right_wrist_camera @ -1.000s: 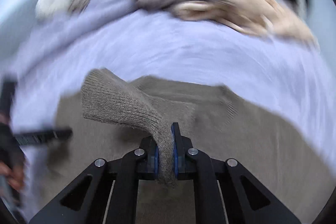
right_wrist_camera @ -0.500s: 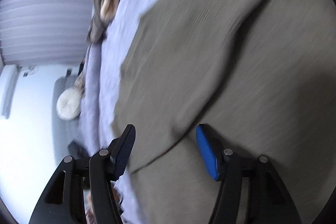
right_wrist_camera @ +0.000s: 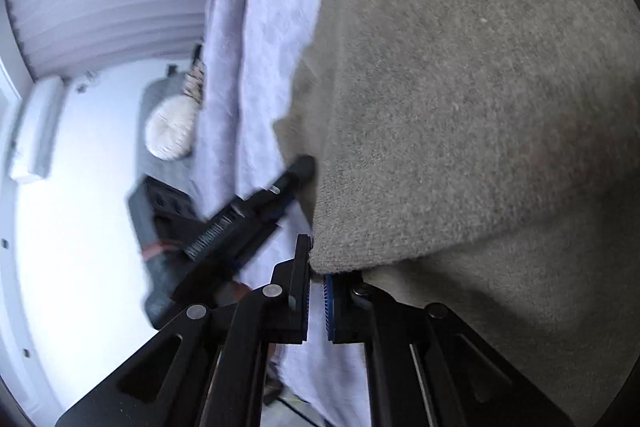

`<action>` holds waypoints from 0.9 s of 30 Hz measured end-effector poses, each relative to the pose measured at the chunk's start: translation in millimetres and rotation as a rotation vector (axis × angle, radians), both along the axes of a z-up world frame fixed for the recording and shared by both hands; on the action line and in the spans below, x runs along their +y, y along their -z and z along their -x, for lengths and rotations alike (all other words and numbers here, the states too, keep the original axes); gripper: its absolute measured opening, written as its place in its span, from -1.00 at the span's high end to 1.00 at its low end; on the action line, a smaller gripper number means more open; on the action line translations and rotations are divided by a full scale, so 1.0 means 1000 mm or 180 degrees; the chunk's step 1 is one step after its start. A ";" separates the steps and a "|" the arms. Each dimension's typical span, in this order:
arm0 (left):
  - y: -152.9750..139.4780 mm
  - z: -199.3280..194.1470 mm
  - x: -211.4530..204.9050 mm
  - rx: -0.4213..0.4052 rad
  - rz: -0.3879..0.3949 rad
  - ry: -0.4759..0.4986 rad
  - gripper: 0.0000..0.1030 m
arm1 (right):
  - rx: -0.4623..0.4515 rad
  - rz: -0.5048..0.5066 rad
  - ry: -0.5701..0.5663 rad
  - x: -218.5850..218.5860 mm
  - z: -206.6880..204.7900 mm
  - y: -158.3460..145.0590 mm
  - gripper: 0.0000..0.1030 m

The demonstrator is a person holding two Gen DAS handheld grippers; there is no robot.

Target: Fold small clothes

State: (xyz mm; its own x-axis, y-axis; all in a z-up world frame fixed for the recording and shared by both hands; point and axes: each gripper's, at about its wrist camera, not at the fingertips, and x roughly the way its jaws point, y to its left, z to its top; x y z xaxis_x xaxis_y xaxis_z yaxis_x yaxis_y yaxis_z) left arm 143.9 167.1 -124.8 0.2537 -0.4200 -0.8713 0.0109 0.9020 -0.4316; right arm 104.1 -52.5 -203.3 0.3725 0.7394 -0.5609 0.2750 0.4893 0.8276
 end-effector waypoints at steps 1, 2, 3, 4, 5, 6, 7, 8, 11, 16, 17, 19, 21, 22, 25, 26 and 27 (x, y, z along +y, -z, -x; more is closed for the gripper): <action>0.002 0.001 0.006 0.0023 0.0048 -0.0049 0.71 | 0.0113 0.0140 -0.0052 0.004 -0.001 0.008 0.85; 0.002 0.003 0.010 0.0028 0.0084 -0.0100 0.71 | 0.0142 0.0081 -0.0044 0.003 0.002 0.013 0.87; -0.001 0.006 0.012 0.0002 0.0052 -0.0118 0.71 | 0.0141 -0.0005 -0.0038 -0.001 0.006 0.012 0.84; -0.006 0.009 0.011 -0.0040 -0.0048 -0.0109 0.70 | 0.0147 0.0057 -0.0118 -0.004 0.010 0.006 0.67; -0.010 0.012 0.010 -0.0068 -0.0156 -0.0094 0.70 | 0.0096 0.0165 -0.0235 -0.010 0.014 -0.004 0.34; -0.014 0.015 0.009 -0.0092 -0.0252 -0.0089 0.70 | 0.0003 0.0272 -0.0284 -0.018 0.020 -0.014 0.16; -0.018 0.018 0.006 -0.0112 -0.0317 -0.0079 0.70 | -0.0105 0.0436 -0.0239 -0.031 0.023 -0.028 -0.11; -0.023 0.021 0.003 -0.0134 -0.0352 -0.0063 0.70 | -0.0193 0.0648 -0.0110 -0.050 0.028 -0.039 -0.16; -0.036 0.029 -0.013 -0.0242 -0.0352 -0.0005 0.70 | -0.0186 0.1109 0.0556 -0.123 0.033 -0.057 -0.16; -0.044 0.033 -0.055 -0.0332 -0.0383 0.0135 0.70 | 0.0086 0.0826 0.1392 -0.218 0.029 -0.044 0.09; -0.040 0.034 -0.063 -0.0312 -0.0441 0.0174 0.70 | 0.0115 0.0823 0.1441 -0.225 0.025 -0.044 0.70; -0.030 0.035 -0.074 -0.0222 -0.0563 0.0209 0.70 | 0.0119 0.0989 0.1455 -0.229 0.020 -0.045 0.87; -0.016 0.038 -0.080 -0.0150 -0.0663 0.0218 0.70 | 0.0138 0.1192 0.1376 -0.227 0.026 -0.040 0.87; -0.014 0.040 -0.082 -0.0168 -0.0700 0.0223 0.70 | 0.0162 0.1188 0.1347 -0.231 0.032 -0.035 0.87; -0.018 0.043 -0.090 -0.0226 -0.0891 0.0305 0.70 | 0.0137 0.1092 0.1318 -0.235 0.044 -0.034 0.81; -0.020 0.043 -0.093 -0.0228 -0.0967 0.0336 0.70 | 0.0129 0.1145 0.1242 -0.234 0.046 -0.038 0.81; -0.022 0.044 -0.096 -0.0227 -0.1015 0.0357 0.70 | 0.0134 0.1199 0.1166 -0.231 0.049 -0.041 0.81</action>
State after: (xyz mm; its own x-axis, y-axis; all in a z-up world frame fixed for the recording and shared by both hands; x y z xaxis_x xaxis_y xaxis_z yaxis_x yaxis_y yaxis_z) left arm 99.5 70.9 -102.8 0.2865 -0.1582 -0.9449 0.1376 0.9828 -0.1228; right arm 55.0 -283.5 -161.9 0.5401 0.3093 -0.7827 0.5131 0.6162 0.5975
